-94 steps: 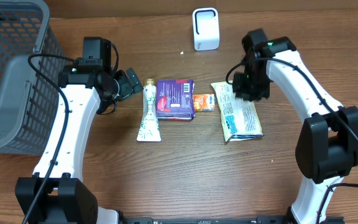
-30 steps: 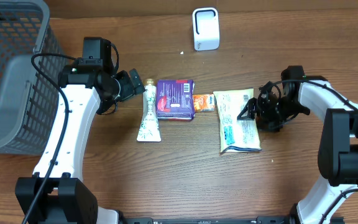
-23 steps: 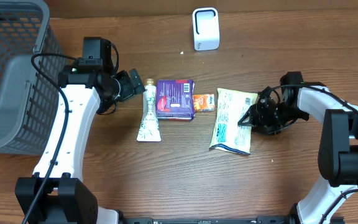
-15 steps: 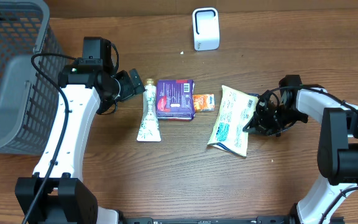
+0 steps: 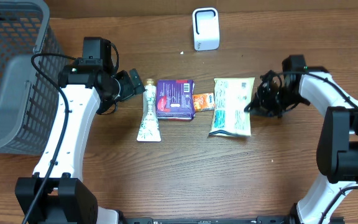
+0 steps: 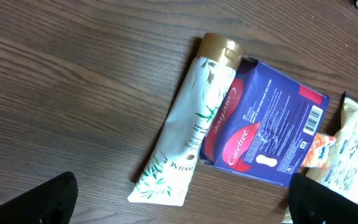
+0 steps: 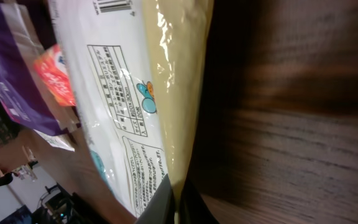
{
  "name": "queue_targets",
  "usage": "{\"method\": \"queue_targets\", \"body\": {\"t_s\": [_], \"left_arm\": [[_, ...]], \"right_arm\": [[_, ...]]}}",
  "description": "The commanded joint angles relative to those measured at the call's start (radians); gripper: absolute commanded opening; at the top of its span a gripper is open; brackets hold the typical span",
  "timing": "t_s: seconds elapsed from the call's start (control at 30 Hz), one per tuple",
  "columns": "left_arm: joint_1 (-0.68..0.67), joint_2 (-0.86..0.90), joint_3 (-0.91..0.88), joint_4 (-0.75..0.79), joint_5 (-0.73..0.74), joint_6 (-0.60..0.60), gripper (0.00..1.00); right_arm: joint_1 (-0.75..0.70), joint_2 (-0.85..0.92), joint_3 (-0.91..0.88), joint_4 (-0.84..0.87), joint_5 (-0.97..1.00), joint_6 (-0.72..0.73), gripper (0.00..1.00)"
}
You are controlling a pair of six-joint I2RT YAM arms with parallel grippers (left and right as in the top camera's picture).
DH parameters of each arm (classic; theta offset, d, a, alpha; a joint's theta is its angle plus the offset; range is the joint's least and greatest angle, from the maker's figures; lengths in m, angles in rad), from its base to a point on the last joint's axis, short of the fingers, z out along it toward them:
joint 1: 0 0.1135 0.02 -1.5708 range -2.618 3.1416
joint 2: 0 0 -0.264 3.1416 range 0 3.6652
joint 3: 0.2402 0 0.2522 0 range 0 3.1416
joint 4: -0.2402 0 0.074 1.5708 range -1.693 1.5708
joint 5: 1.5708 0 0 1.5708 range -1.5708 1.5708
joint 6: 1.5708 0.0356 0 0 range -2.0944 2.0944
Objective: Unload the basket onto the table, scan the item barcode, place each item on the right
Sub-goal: 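Lift the yellow bag up off the table with the right gripper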
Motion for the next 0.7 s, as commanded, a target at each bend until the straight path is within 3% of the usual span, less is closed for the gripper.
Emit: {"method": "queue_targets", "body": {"t_s": [0.0, 0.1, 0.13, 0.23, 0.27, 0.3, 0.47, 0.67], "left_arm": [[0.003, 0.006, 0.018, 0.001, 0.007, 0.019, 1.00], [0.003, 0.006, 0.018, 0.000, 0.007, 0.019, 1.00], [0.003, 0.006, 0.018, 0.000, 0.007, 0.019, 1.00], [0.003, 0.006, 0.018, 0.001, 0.007, 0.019, 1.00], [0.003, 0.006, 0.018, 0.002, 0.007, 0.019, 1.00], [0.003, 0.007, 0.018, 0.001, 0.007, 0.019, 1.00], [0.003, 0.007, 0.018, 0.000, 0.007, 0.019, 1.00], [0.003, 0.007, 0.018, 0.002, 0.007, 0.019, 1.00]], "right_arm": [[-0.010, 0.006, 0.078, -0.019, 0.037, -0.004, 0.04], [-0.010, 0.007, 0.087, -0.049, 0.119, -0.004, 0.04], [-0.010, 0.008, 0.085, -0.058, 0.140, -0.004, 0.08], [-0.010, 0.009, 0.059, -0.066, 0.170, -0.004, 0.47], [-0.010, 0.009, 0.048, -0.063, 0.170, -0.004, 0.70], [-0.010, 0.009, 0.029, -0.059, 0.170, -0.004, 1.00], [-0.010, 0.018, -0.031, -0.017, 0.138, 0.016, 1.00], [0.006, 0.022, -0.134, 0.151, -0.046, 0.114, 1.00]]}}
